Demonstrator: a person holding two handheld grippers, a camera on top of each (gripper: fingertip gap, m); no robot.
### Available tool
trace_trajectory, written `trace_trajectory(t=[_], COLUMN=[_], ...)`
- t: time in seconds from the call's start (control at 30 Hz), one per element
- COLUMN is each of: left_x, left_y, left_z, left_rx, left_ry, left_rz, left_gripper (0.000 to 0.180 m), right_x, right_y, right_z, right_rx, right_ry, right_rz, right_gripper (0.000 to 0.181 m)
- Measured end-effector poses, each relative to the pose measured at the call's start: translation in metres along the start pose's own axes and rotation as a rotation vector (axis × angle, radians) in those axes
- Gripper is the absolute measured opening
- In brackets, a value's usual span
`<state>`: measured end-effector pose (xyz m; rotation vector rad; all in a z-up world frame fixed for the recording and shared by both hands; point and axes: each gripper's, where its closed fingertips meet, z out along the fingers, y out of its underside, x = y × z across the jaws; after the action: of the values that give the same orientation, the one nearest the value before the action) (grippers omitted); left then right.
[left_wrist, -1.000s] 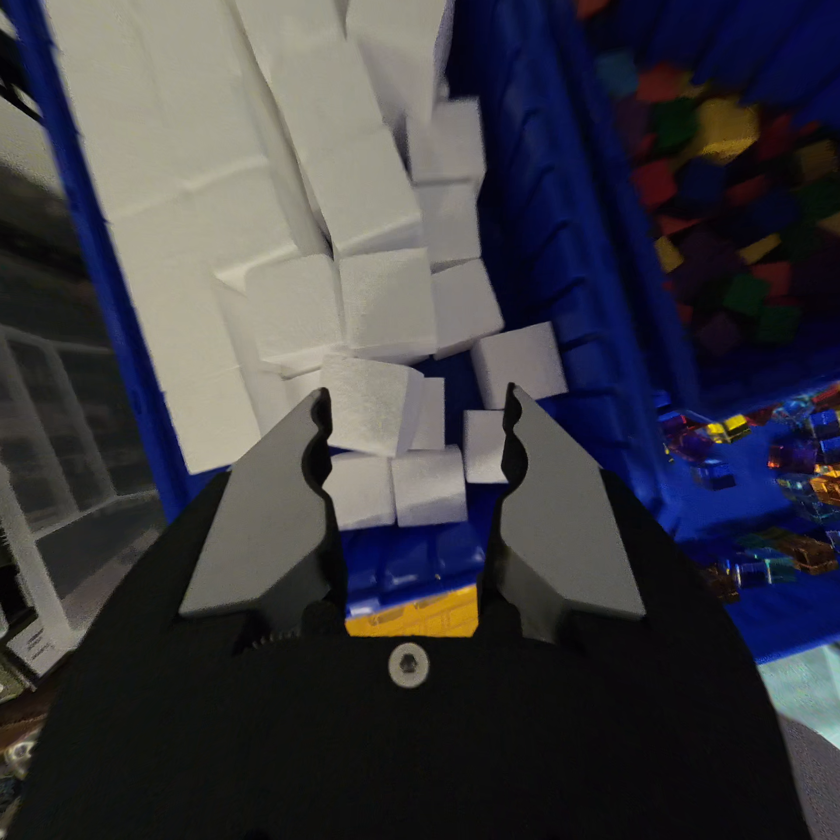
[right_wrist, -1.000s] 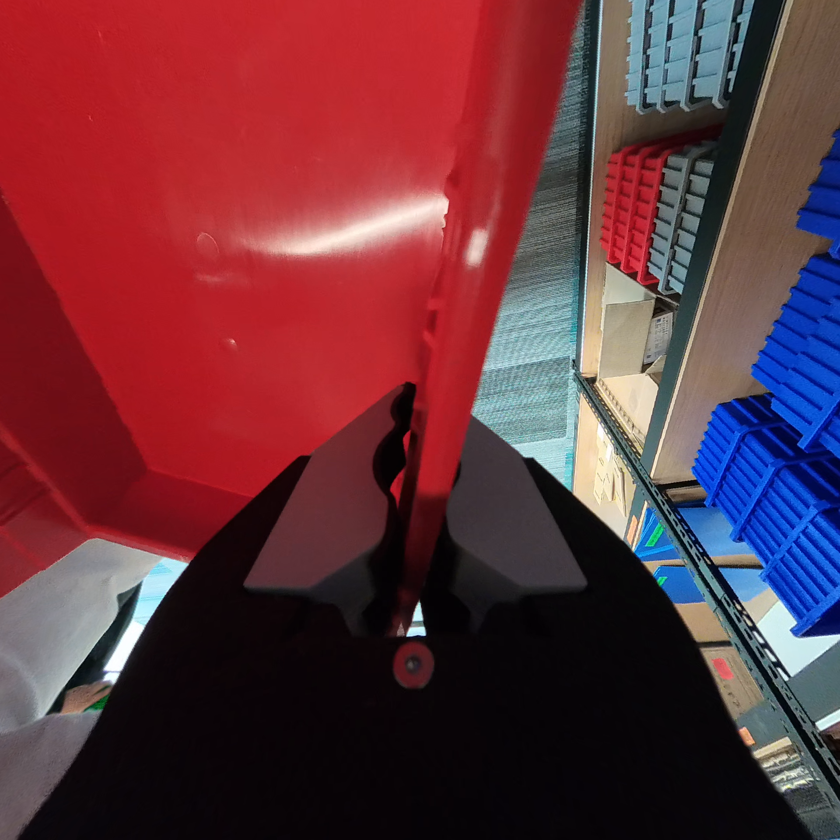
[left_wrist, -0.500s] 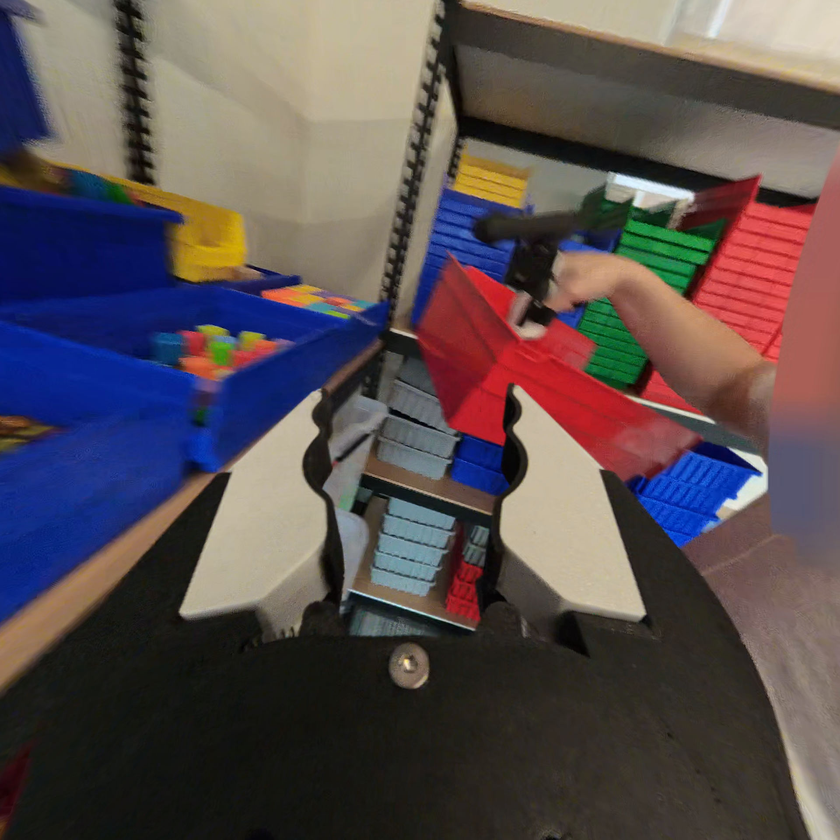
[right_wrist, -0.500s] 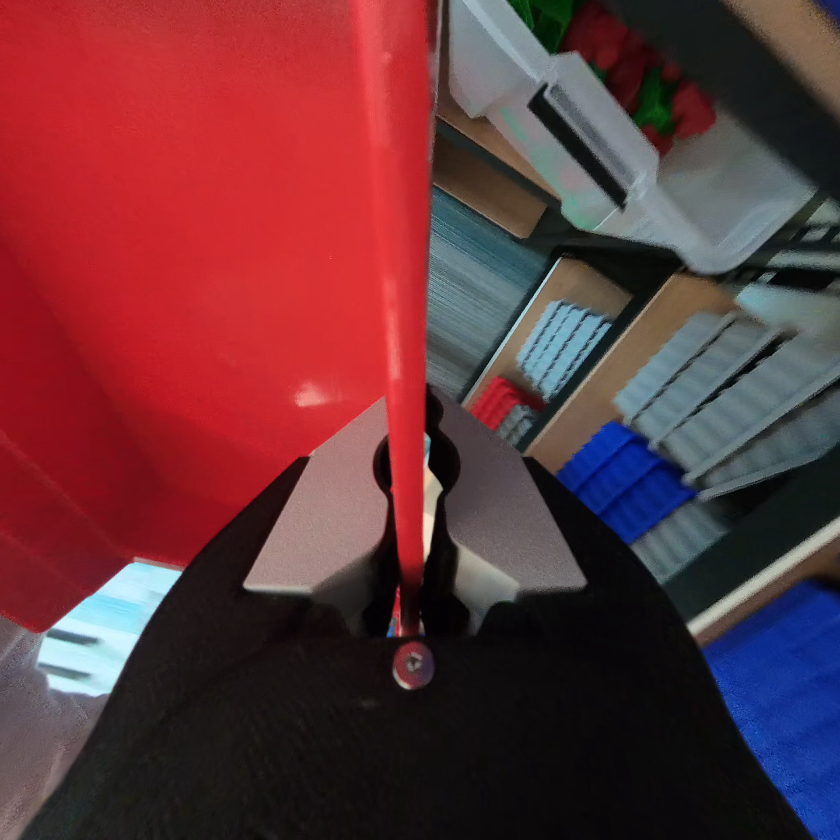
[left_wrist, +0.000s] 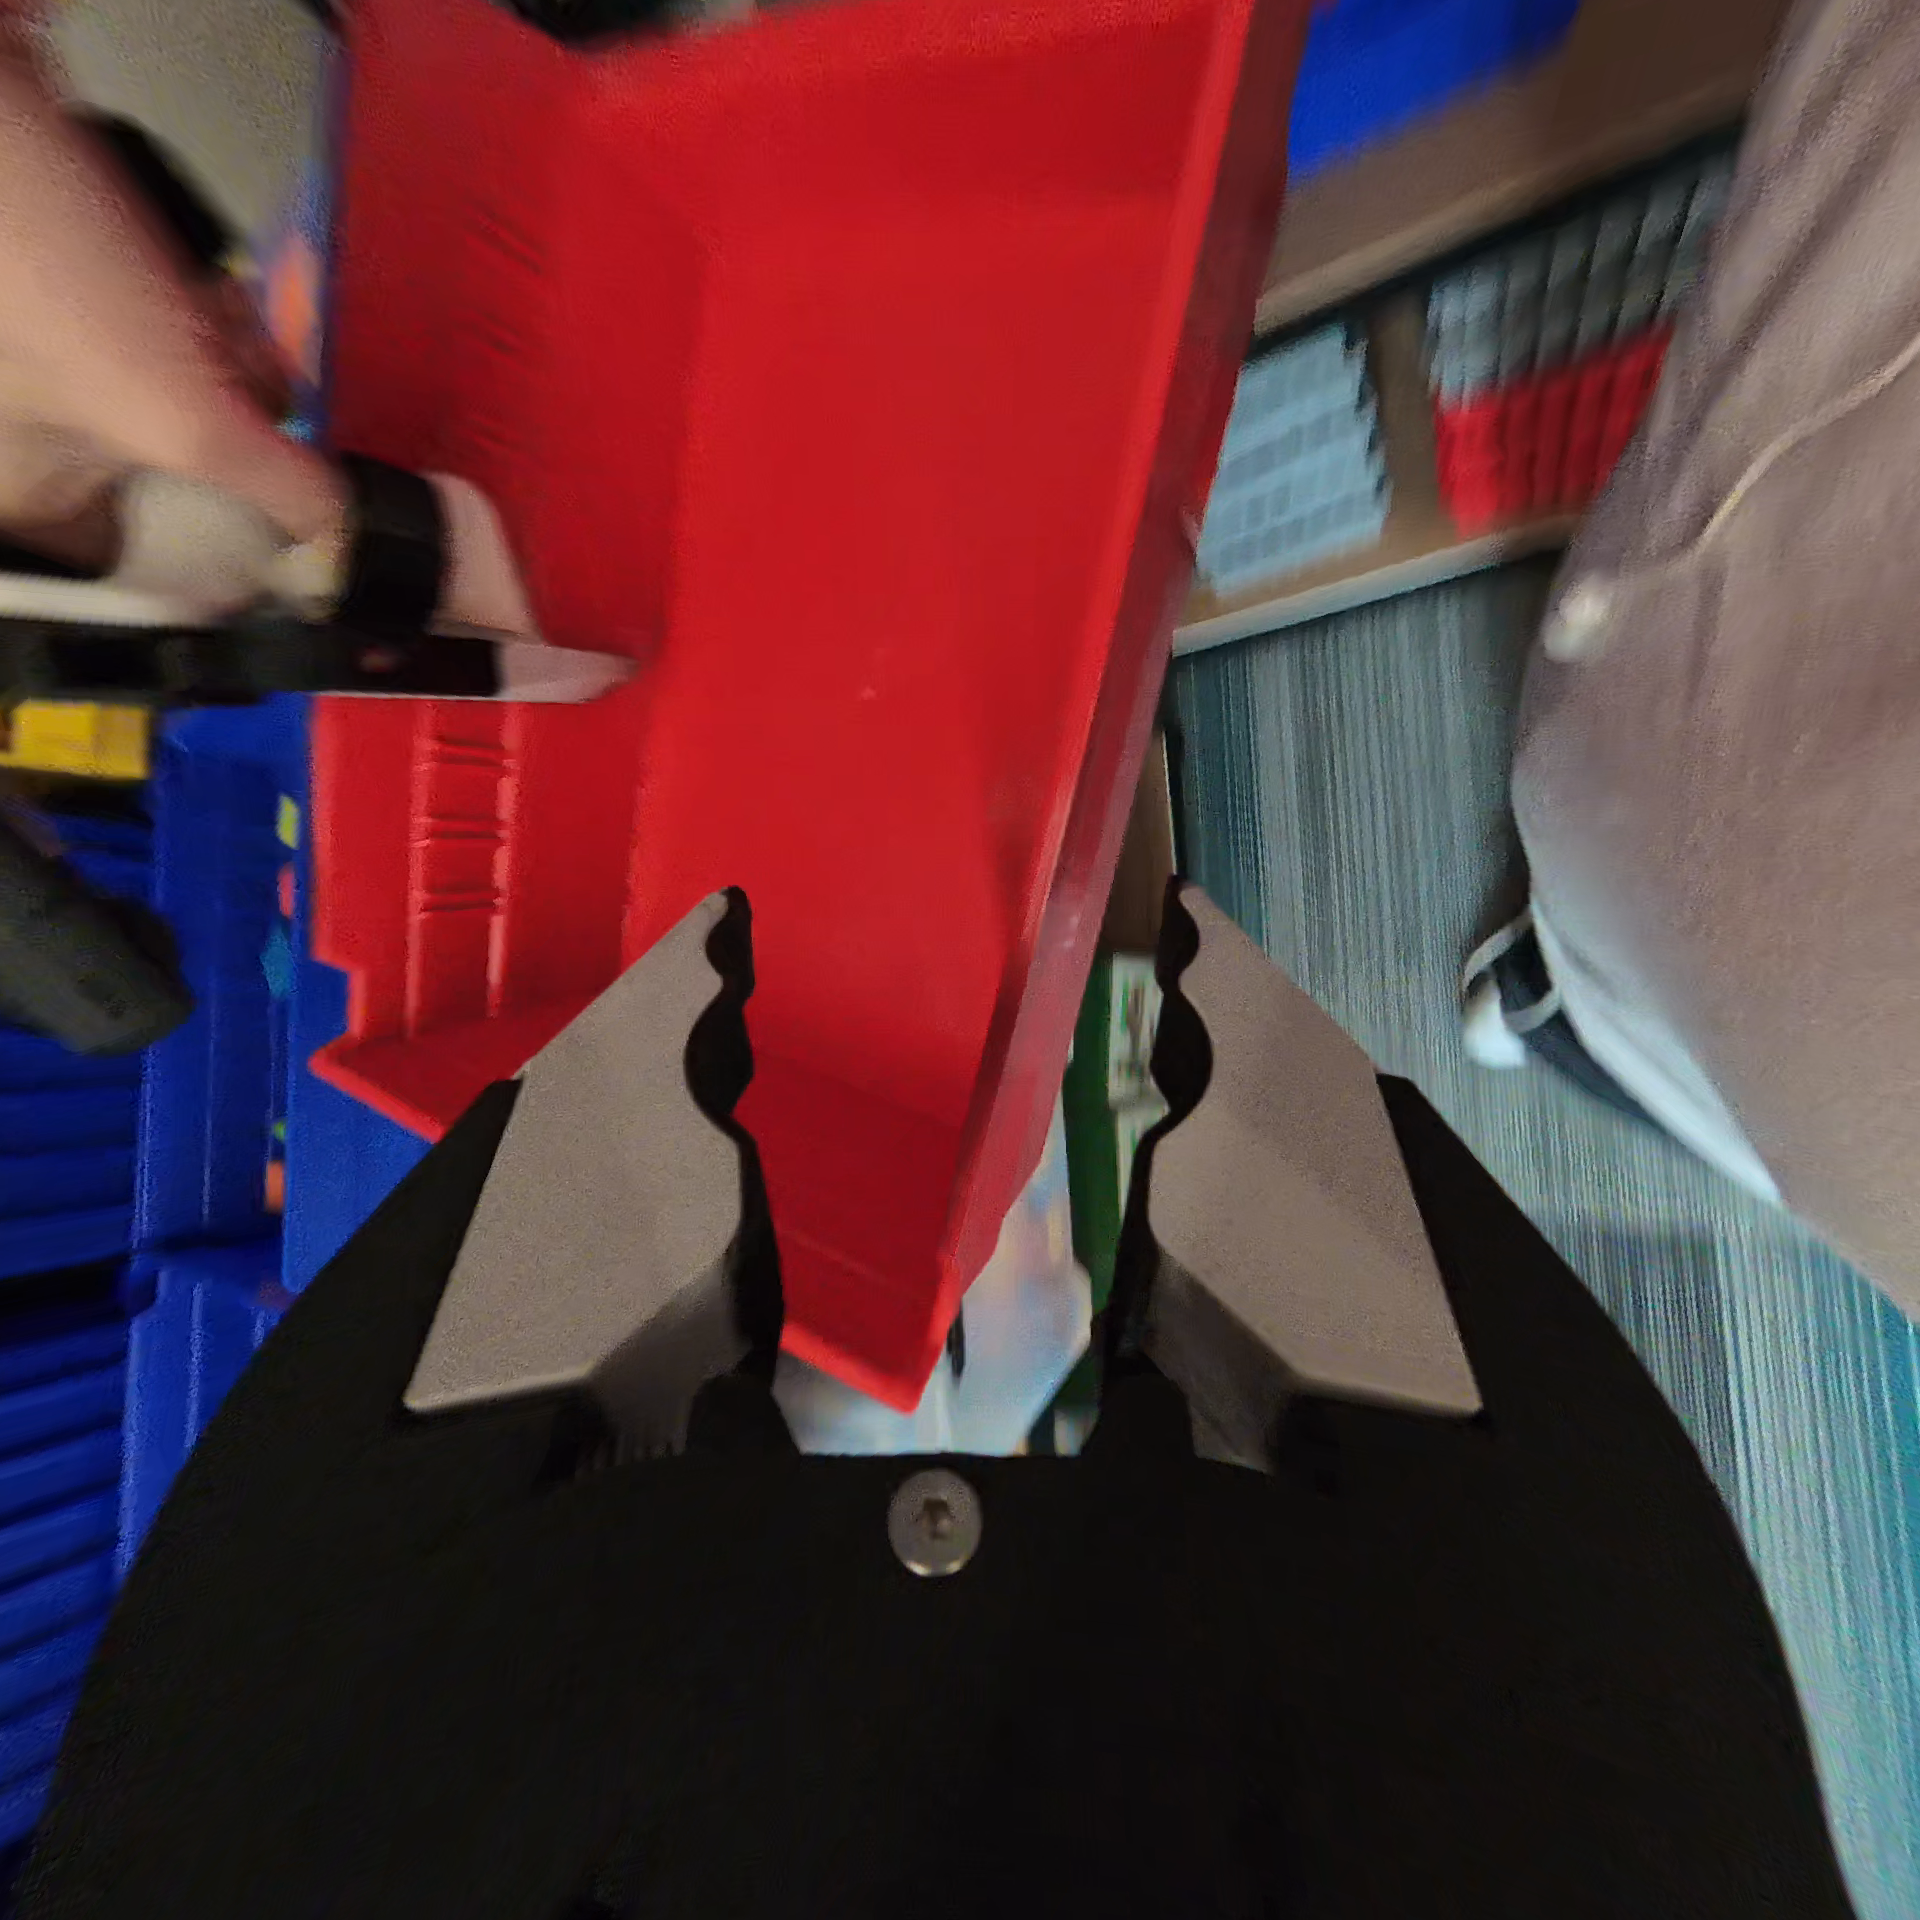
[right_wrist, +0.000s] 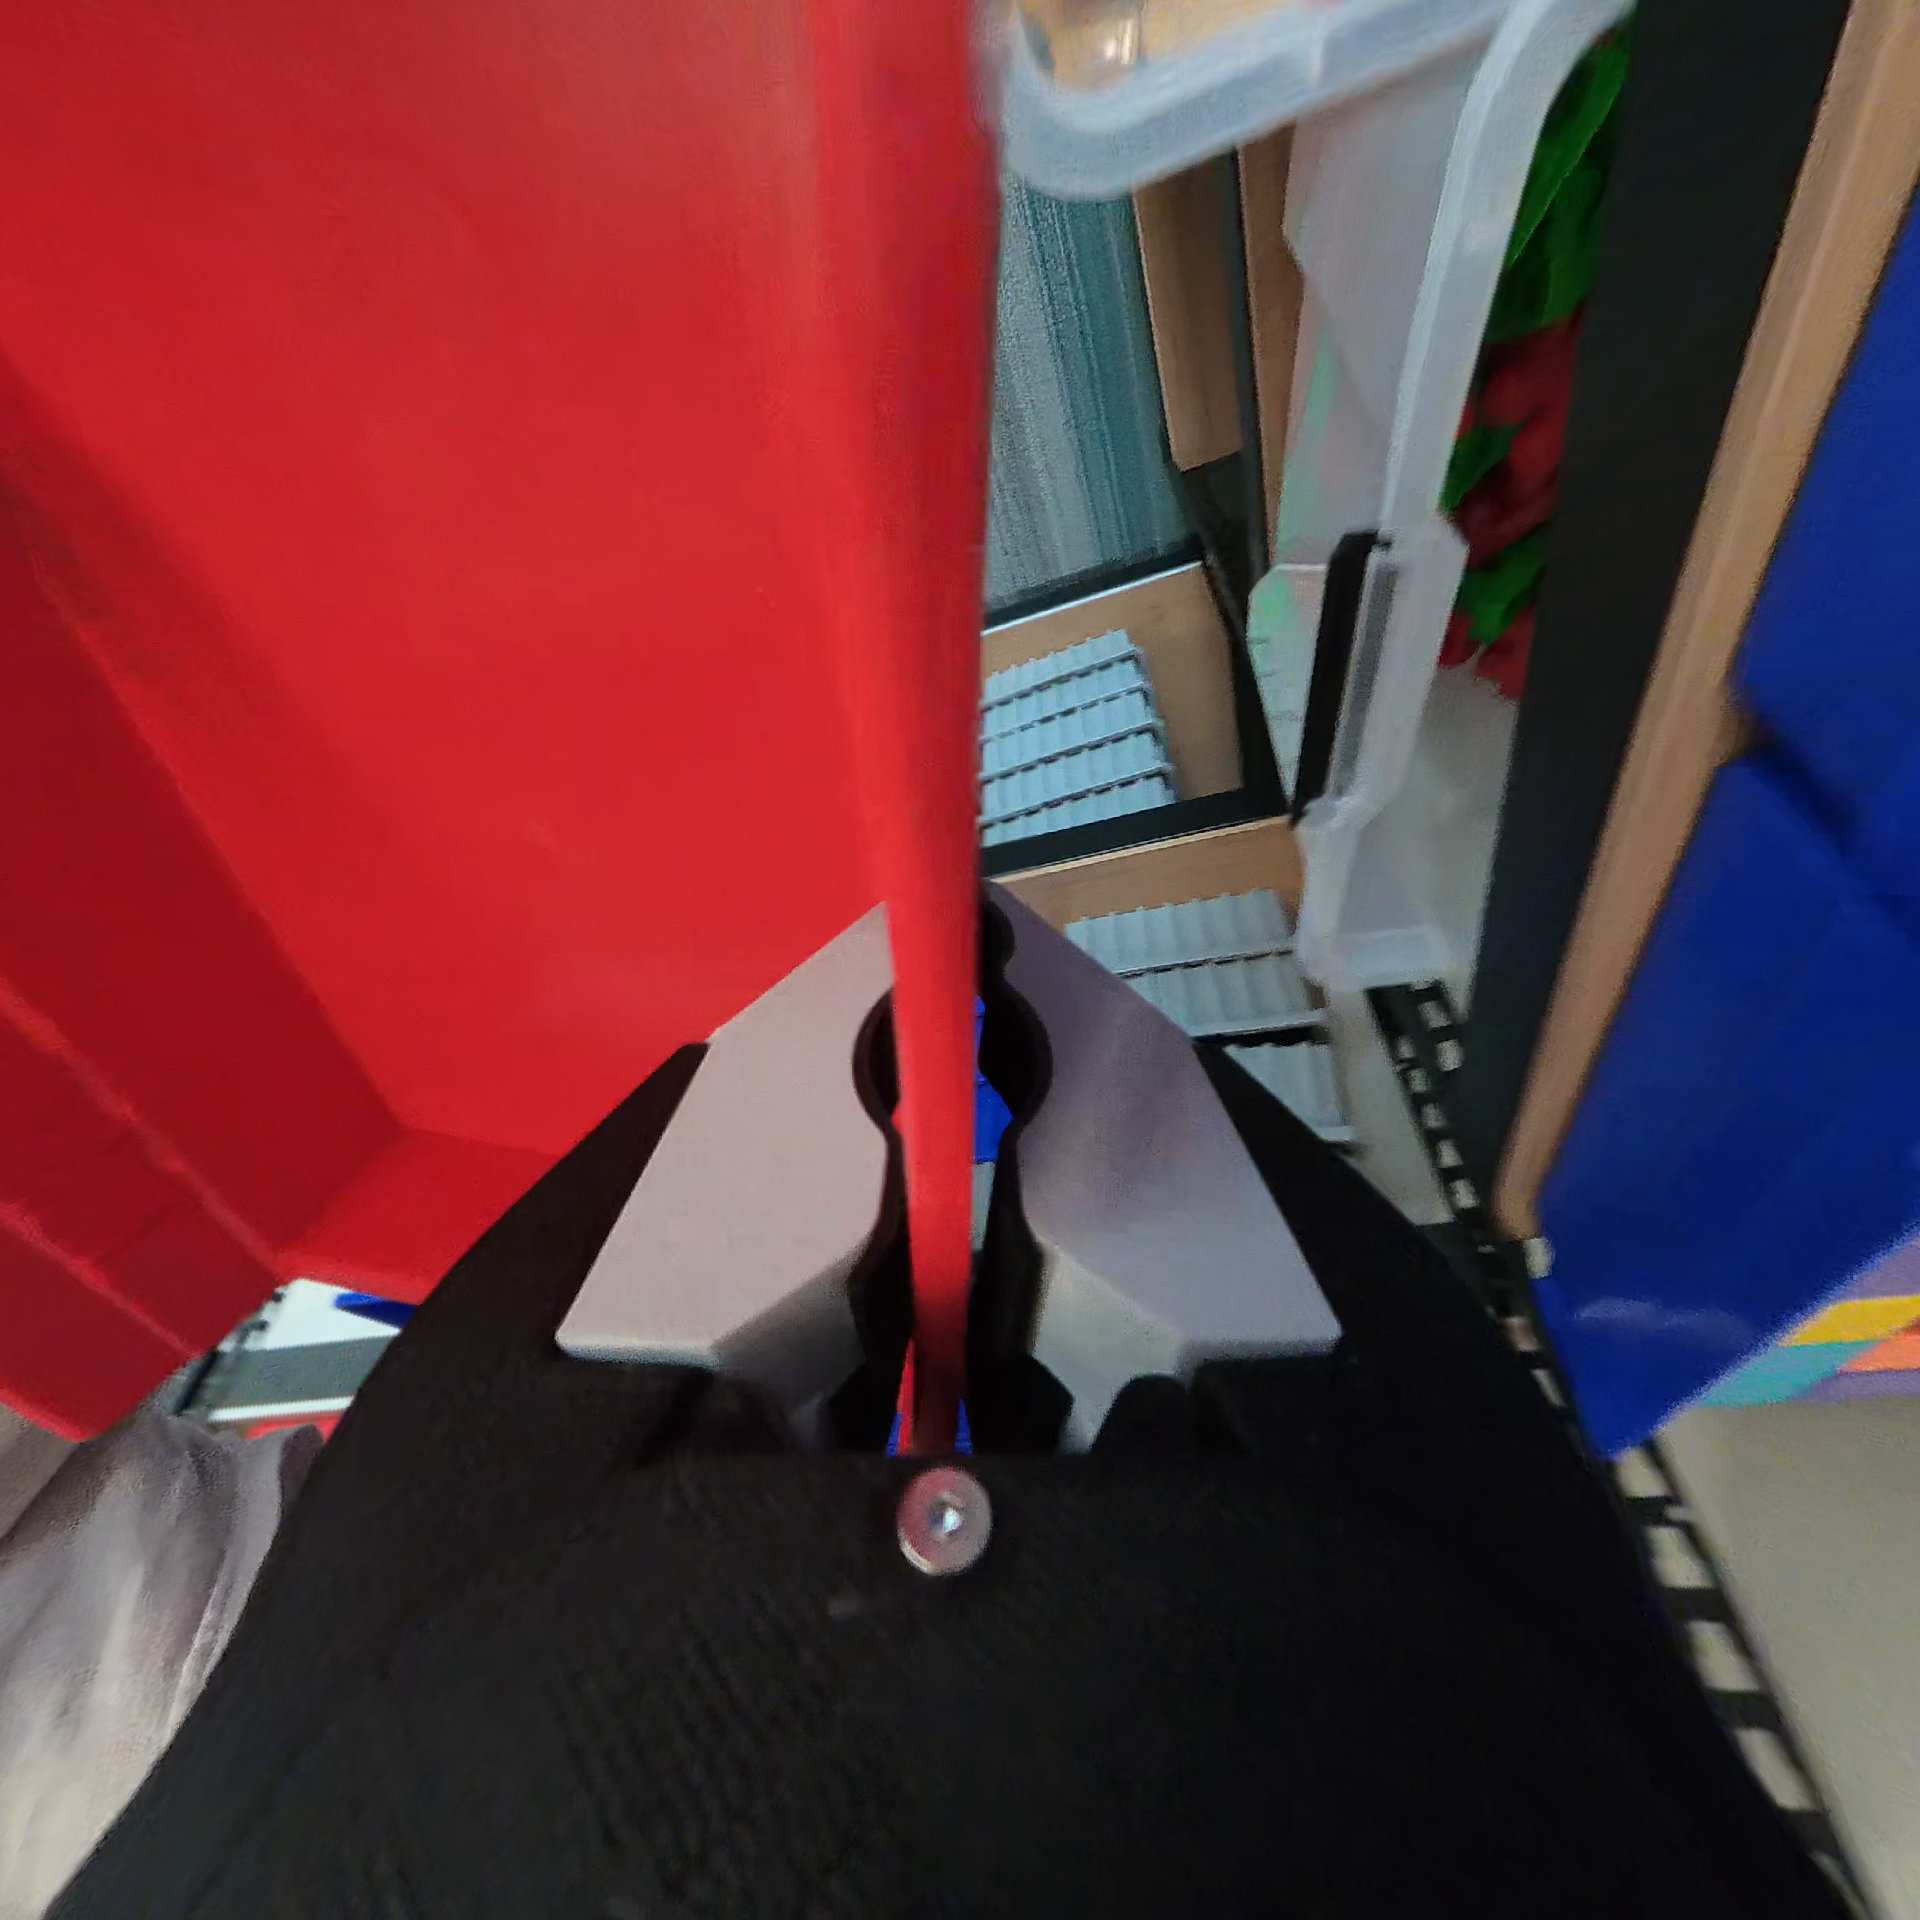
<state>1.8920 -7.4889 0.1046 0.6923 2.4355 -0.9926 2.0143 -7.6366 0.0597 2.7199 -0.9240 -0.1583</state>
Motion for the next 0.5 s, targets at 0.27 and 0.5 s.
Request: trace_trajectory(t=[0.27,0.5], left_x=[0.026,0.014], left_y=[0.079,0.062], left_z=[0.036,0.027], left_rx=[-0.533,-0.721], left_ry=[0.133,0.167], left_rz=[-0.062,-0.22], left_gripper=[0.004,0.003], right_x=[0.001,0.0], right_y=[-0.099,-0.126], right_z=[-0.02,-0.033], right_rx=[0.027,0.037], right_ry=[0.057,0.084], right_rz=[-0.275,-0.565], right_gripper=[0.002,0.004])
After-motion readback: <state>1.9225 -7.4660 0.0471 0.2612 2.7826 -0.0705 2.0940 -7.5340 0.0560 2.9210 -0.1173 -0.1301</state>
